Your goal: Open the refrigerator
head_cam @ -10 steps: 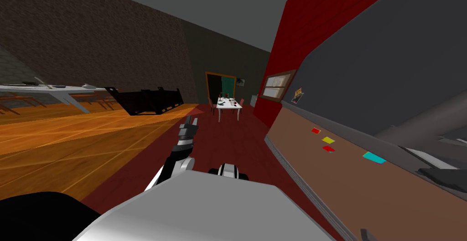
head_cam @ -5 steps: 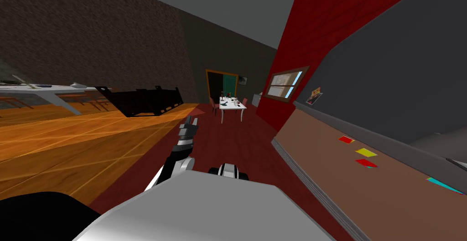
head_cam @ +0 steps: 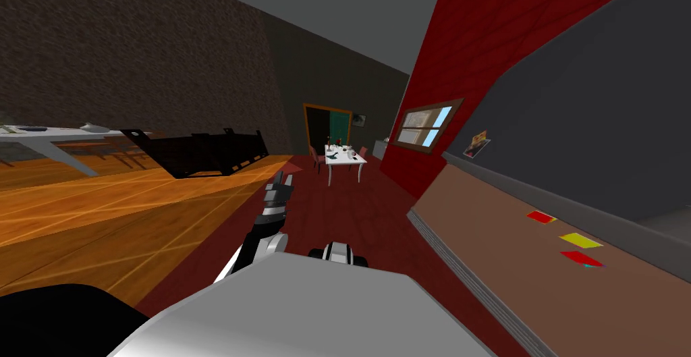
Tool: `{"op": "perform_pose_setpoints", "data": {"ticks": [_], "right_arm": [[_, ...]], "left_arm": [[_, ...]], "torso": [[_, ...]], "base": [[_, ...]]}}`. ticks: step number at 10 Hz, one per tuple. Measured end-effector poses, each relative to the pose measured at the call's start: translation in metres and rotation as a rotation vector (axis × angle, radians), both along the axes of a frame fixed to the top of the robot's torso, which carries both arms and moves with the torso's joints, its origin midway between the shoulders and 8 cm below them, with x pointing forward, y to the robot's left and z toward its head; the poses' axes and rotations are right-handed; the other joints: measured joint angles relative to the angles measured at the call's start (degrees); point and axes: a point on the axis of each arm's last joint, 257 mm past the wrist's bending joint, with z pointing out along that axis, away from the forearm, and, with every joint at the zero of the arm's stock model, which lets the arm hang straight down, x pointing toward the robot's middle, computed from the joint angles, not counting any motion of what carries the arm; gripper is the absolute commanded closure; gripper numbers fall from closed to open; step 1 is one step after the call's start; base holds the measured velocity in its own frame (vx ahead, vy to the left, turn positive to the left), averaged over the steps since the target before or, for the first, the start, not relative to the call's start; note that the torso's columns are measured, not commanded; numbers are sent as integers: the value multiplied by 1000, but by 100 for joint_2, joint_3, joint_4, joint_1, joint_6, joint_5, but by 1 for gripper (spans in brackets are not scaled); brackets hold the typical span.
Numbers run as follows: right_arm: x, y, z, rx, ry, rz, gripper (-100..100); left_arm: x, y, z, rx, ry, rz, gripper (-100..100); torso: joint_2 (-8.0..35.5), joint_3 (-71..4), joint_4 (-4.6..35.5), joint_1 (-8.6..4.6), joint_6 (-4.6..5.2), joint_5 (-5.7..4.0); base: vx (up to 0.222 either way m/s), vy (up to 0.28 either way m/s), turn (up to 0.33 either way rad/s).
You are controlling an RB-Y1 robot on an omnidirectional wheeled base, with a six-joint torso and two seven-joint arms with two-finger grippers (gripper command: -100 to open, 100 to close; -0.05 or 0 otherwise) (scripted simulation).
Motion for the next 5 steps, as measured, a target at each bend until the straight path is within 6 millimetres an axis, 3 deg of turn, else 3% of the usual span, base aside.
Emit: {"op": "perform_pose_setpoints", "data": {"ticks": [5], "right_arm": [[-25, -16, -4, 3, 10, -84, 100]], "left_arm": [[0, 0, 0, 0, 0, 0, 0]], "torso": [[-41, -33, -11, -24, -18, -3]], "base": [[232, 175, -39]]}}
